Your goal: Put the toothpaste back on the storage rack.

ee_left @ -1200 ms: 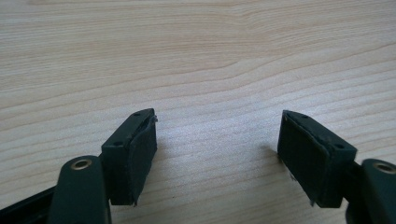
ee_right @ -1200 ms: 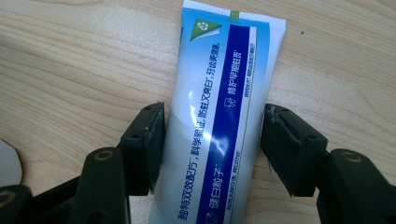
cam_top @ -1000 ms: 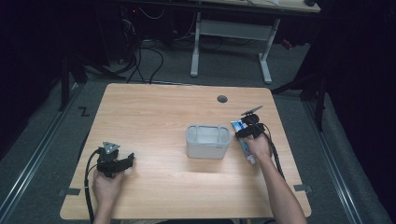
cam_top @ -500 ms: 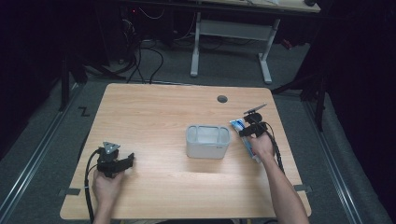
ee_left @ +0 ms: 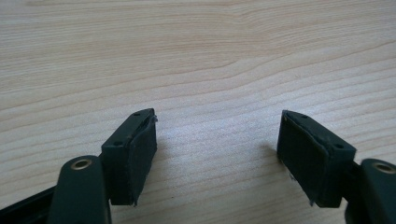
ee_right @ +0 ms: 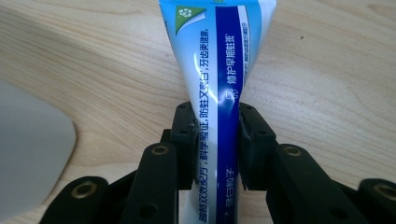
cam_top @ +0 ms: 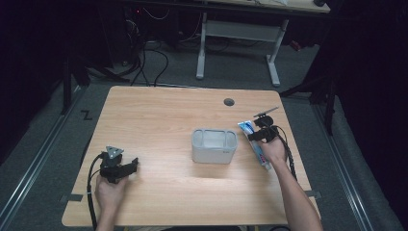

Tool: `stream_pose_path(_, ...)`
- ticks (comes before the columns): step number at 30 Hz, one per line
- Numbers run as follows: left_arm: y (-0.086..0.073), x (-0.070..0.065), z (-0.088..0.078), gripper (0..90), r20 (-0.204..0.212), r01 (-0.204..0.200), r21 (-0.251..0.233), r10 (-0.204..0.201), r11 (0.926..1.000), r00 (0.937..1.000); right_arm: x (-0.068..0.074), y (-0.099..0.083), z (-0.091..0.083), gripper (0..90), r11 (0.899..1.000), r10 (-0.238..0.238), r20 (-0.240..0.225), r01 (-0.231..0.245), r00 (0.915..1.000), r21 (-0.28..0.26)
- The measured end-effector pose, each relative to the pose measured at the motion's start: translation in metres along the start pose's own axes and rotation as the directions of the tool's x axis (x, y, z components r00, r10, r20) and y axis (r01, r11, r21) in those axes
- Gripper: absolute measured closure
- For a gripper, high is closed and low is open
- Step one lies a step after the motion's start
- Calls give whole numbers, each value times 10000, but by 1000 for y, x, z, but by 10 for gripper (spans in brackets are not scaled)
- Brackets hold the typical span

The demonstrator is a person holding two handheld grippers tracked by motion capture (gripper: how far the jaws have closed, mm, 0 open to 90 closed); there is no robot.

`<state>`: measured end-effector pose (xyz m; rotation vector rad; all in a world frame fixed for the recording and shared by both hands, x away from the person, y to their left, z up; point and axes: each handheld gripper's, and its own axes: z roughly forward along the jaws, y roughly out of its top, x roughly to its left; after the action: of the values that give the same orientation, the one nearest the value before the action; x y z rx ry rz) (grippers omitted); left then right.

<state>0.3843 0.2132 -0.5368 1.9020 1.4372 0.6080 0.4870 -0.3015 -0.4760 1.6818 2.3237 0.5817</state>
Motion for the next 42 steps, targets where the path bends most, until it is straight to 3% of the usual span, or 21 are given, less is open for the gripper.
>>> stream_pose_path(14, 0, 0, 0, 290, -7, -6, 1, 6, 10000, 10000, 2, -9, -38, 728, 9934, -365, -639, 293, 9973, -1105)
stream_pose_path(15, 0, 0, 0, 290, -9, -7, 1, 7, 10000, 10000, 1, -11, -43, 730, 9906, -459, -864, 342, 9952, -1324)
stream_pose_path(20, 0, 0, 0, 290, -7, 9, -17, -9, 10000, 10000, 1, -15, -53, 732, 9842, -614, -1009, 434, 9930, -1717)
stream_pose_path(36, 0, 0, 0, 290, -1, 3, -3, -3, 10000, 10000, 9, -37, -95, 732, 9507, -1048, -1657, 498, 9806, -3062)
stream_pose_path(37, 0, 0, 0, 290, -3, 0, -1, 0, 10000, 10000, 10, -39, -98, 732, 9445, -1119, -1665, 527, 9797, -3243)
stream_pose_path(42, 0, 0, 0, 290, -7, -5, 0, 5, 10000, 10000, 14, -42, -106, 732, 9324, -1223, -1875, 481, 9746, -3582)
